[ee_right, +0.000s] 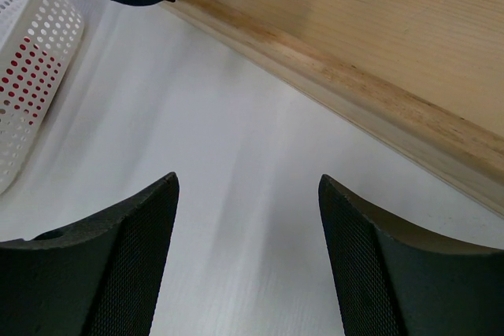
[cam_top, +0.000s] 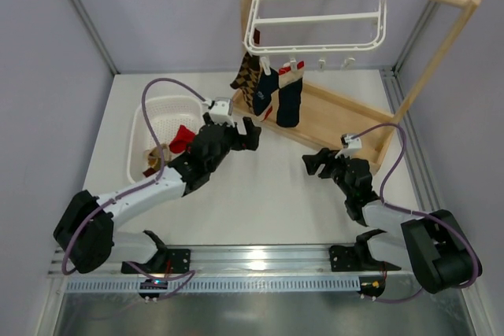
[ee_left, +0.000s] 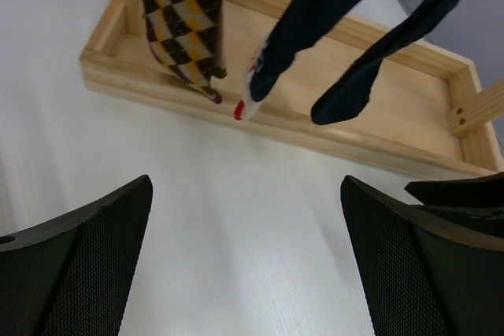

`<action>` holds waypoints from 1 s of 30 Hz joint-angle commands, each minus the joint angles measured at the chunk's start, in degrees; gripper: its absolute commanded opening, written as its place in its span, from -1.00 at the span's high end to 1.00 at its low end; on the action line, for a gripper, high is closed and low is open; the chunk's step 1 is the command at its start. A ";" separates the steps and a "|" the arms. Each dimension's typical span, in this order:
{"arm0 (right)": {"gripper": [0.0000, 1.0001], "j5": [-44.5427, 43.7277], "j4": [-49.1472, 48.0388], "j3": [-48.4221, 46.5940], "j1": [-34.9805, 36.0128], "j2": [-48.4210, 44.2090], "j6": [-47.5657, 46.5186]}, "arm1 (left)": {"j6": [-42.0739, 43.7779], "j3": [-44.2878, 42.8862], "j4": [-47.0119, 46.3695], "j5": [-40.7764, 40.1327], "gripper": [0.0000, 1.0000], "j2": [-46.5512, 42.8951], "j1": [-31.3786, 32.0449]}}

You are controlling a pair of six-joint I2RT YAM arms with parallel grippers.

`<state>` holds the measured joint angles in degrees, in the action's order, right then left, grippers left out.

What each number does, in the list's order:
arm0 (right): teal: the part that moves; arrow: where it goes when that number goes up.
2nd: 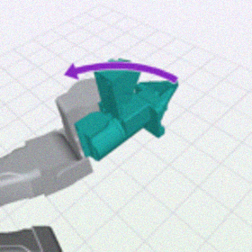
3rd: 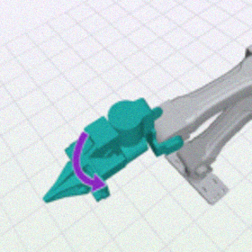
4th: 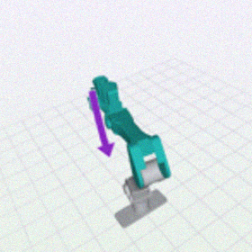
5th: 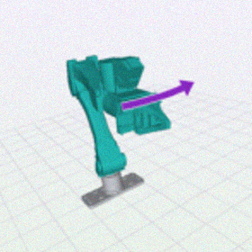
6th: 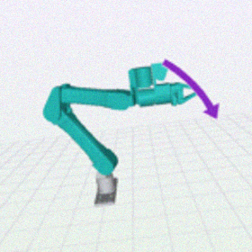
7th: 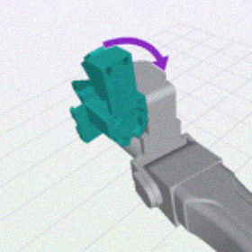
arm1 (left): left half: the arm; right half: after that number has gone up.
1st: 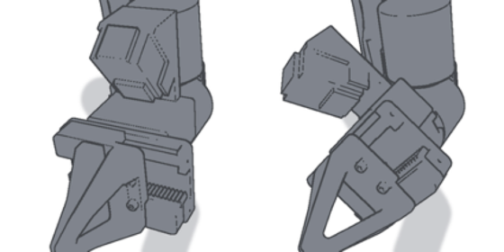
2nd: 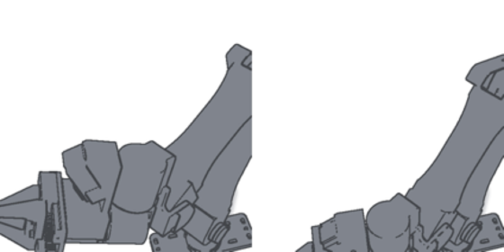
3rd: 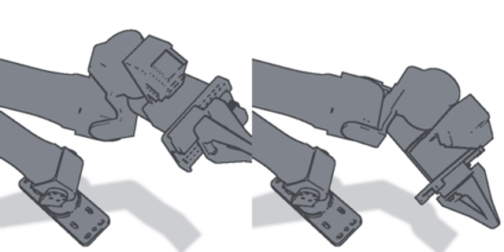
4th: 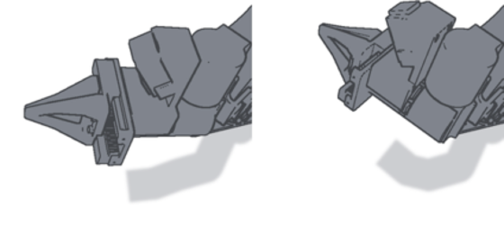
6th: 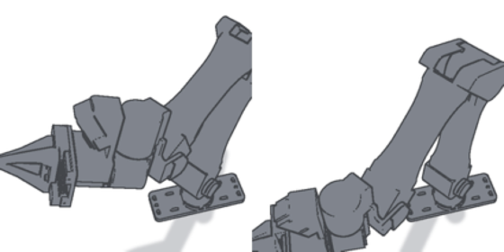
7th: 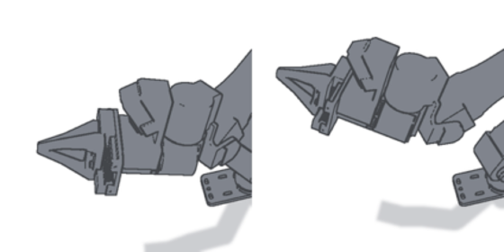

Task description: Remove the socks clipped to the hanger

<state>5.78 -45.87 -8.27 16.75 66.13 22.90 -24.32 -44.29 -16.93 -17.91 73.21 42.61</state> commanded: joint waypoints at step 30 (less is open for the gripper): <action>-0.46 8.02 -10.39 -2.71 -4.18 6.56 -0.04 | 2.69 -21.18 -16.90 6.92 -0.99 26.97 3.97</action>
<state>13.26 -52.10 -9.23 13.13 73.41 23.92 -22.04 -62.70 -28.99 -11.31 98.30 46.44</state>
